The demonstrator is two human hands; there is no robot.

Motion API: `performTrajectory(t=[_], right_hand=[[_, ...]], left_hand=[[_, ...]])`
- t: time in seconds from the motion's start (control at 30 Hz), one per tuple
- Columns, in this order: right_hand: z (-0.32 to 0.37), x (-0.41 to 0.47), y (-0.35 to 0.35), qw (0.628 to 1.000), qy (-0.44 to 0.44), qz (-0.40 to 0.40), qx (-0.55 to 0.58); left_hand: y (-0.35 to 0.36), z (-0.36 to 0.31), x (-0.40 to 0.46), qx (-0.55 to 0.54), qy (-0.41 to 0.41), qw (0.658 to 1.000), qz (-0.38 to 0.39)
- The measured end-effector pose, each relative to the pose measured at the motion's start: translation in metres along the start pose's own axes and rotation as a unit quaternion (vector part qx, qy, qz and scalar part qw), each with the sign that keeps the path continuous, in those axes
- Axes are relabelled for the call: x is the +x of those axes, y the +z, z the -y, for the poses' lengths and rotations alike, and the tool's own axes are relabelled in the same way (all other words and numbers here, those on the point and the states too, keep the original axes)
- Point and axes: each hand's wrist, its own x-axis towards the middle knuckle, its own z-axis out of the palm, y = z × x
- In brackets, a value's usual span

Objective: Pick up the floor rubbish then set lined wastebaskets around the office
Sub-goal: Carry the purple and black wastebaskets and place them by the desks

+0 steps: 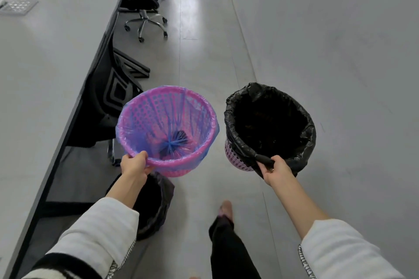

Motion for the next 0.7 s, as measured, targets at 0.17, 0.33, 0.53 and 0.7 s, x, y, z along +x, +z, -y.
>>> performTrajectory(t=[0.17,0.33,0.53,0.7], right_hand=[[0.053,0.08,0.139,0.999,0.008,-0.002,-0.033],[0.12,0.142,0.298,0.998,0.004,0.008,-0.062],[0.176,0.198,0.472,0.998,0.015,0.034,-0.051],[0.211,0.261,0.625,0.997,0.007,0.036,-0.061]], left_hand=[[0.109,-0.065,0.086,0.005,-0.012,1.0,-0.013],[0.221,-0.148,0.177,-0.008,-0.021,0.999,-0.027],[0.33,-0.25,0.267,-0.03,-0.013,0.999,-0.037],[0.425,-0.334,0.375,-0.032,-0.016,0.999,-0.038]])
